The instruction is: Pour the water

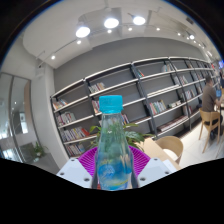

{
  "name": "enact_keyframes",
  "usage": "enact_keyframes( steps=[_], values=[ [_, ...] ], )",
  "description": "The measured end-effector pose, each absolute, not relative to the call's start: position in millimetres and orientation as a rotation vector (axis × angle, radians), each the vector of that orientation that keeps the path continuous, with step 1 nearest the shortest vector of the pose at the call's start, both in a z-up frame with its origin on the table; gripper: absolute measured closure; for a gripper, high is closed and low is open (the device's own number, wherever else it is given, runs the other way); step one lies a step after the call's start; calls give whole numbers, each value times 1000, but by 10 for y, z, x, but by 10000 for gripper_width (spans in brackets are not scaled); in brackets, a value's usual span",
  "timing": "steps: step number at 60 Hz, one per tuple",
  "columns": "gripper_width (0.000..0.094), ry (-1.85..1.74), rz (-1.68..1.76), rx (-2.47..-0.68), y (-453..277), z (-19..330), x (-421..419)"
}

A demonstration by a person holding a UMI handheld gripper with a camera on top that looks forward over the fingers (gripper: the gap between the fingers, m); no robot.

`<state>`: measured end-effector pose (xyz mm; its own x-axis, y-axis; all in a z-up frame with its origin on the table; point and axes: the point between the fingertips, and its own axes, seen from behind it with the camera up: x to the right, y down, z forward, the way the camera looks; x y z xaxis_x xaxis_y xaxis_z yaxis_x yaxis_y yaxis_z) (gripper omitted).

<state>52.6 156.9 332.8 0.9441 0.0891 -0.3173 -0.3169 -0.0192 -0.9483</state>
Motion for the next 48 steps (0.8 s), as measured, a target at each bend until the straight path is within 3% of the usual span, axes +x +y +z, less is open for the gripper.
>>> enact_keyframes(
  steps=[11,12,18,19,27,28,38,48],
  values=[
    [471,52,87,-1674,1652,2569,1192],
    [471,44,76,-1678,1720,2365,1276],
    [468,34,26,-1739,1787,2055,1448],
    [469,27,20,-1744,1824,1863,1508],
    [455,11,-14,-1826,1833,1469,1599],
    [456,11,-17,-1826,1913,1268,1653],
    [435,49,-18,-1880,1751,950,1706],
    [406,118,-15,-1767,1659,1062,1744]
  ],
)
